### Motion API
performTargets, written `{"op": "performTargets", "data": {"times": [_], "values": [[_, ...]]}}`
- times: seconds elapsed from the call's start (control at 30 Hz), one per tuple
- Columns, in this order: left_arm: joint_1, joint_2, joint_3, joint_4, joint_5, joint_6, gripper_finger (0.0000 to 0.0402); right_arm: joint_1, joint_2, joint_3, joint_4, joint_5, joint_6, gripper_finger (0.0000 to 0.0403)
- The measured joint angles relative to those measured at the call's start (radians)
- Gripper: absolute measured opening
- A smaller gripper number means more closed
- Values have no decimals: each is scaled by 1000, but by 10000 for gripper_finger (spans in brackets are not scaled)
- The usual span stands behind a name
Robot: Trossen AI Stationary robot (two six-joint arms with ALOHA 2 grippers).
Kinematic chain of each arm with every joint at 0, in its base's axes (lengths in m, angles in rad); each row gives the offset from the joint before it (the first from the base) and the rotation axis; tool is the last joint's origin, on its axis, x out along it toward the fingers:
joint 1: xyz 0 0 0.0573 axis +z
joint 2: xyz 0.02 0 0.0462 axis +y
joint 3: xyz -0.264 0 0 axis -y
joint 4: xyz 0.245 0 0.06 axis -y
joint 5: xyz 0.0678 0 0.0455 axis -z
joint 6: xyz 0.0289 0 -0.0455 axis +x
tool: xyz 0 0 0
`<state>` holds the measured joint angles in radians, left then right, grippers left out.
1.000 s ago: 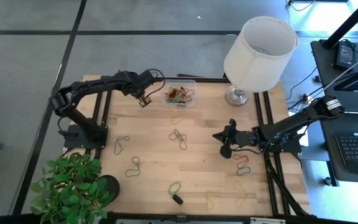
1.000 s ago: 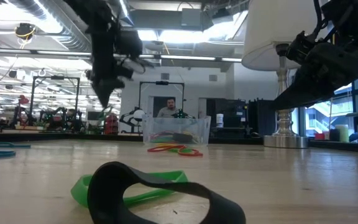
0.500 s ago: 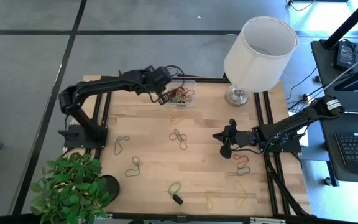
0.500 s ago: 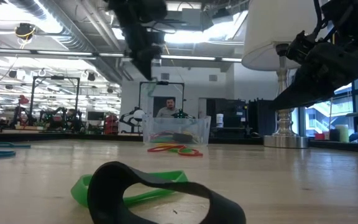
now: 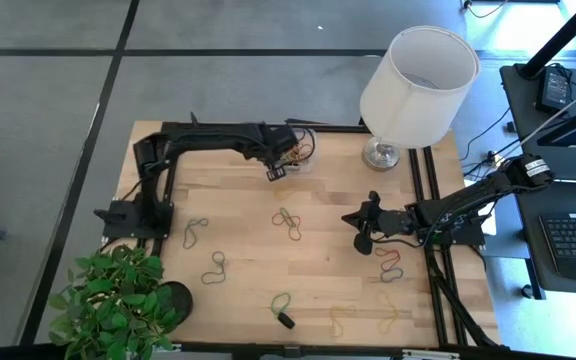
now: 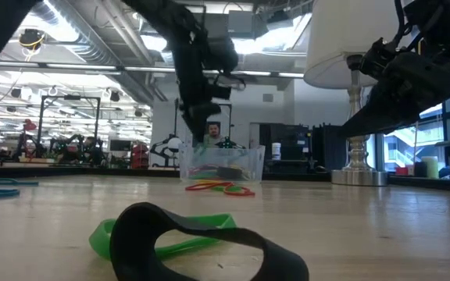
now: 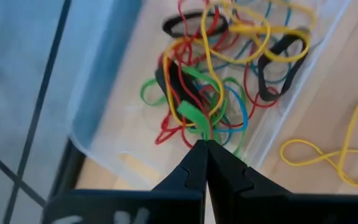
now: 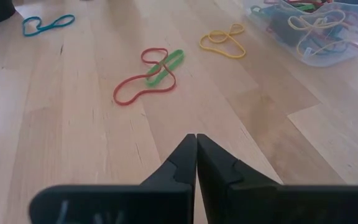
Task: Pick and place rubber bands into bin
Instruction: Put the green rubber band into the transparent bin, then put the red rubber band into the transparent bin
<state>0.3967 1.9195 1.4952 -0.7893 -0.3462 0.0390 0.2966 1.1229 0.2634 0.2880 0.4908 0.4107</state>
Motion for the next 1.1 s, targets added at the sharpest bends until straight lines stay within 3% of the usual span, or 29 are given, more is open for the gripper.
{"op": "performTargets", "data": {"times": [0.17,0.3,0.43,0.8,1.1], "values": [[13,48,0,2,16,-4,2,0,0,0,0,0,2,17],[37,64,0,-2,86,-35,9,0,0,0,0,0,3,17],[55,62,0,-5,127,-44,37,0,0,0,0,0,3,17],[60,34,1,-27,124,-22,110,0,0,0,-1,0,5,16],[-3,-110,0,-57,77,-88,94,0,0,0,-1,-1,4,16]]}}
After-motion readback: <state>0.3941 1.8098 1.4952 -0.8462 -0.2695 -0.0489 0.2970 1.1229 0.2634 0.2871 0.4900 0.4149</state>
